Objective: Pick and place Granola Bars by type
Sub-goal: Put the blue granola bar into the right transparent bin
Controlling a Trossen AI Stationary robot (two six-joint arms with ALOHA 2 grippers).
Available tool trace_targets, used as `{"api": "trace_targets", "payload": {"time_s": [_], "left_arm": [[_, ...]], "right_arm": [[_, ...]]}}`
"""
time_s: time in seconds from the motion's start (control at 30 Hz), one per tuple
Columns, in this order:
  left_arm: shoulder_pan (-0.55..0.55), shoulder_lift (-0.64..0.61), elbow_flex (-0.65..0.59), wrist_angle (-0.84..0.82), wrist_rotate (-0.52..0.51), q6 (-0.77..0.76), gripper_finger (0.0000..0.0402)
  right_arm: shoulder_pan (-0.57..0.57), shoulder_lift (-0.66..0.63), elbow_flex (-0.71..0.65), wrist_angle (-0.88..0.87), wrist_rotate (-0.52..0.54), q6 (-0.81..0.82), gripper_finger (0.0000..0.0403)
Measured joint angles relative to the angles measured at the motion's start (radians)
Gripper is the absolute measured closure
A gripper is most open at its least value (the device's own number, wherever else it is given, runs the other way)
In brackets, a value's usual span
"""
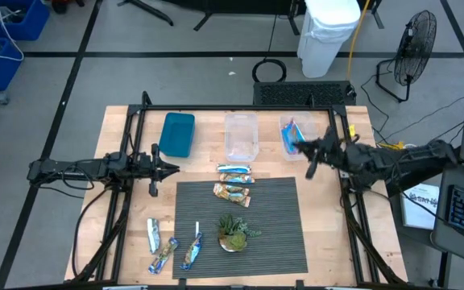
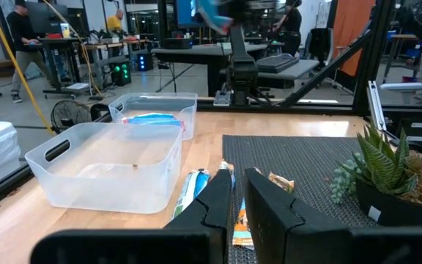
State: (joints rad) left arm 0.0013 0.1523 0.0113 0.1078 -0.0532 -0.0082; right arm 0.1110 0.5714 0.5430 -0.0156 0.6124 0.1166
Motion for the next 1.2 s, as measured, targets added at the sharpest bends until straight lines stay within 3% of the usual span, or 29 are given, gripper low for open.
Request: {"api": "trace_targets", "payload": {"time_s": [0.2,0.43,0.6,0.87,1.2], "left_arm": [[0.000,0.000,0.000,0.000,0.000,0.000,0.0355],[0.000,0.000,0.000,0.000,0.000,0.000,0.0355],[0.000,0.000,0.000,0.000,0.000,0.000,0.0355],[0.000,0.000,0.000,0.000,0.000,0.000,0.0355],[0.000,0.000,0.000,0.000,0.000,0.000,0.0355]], "right_arm": [[-0.278,0.006,0.000,-0.085,-0.030,0.018,0.0403],[-0.581,0.104,0.000,-0.223,-0.324,0.112,0.0403],[-0.737,0.198,0.015,-0.363,-0.448,0.135,0.0403],[-0.846,0.333,0.020,-0.392,-0.487,0.108,0.0403],[-0.864,0.513,0.020,-0.310,-0.485,0.107,0.0402]]}}
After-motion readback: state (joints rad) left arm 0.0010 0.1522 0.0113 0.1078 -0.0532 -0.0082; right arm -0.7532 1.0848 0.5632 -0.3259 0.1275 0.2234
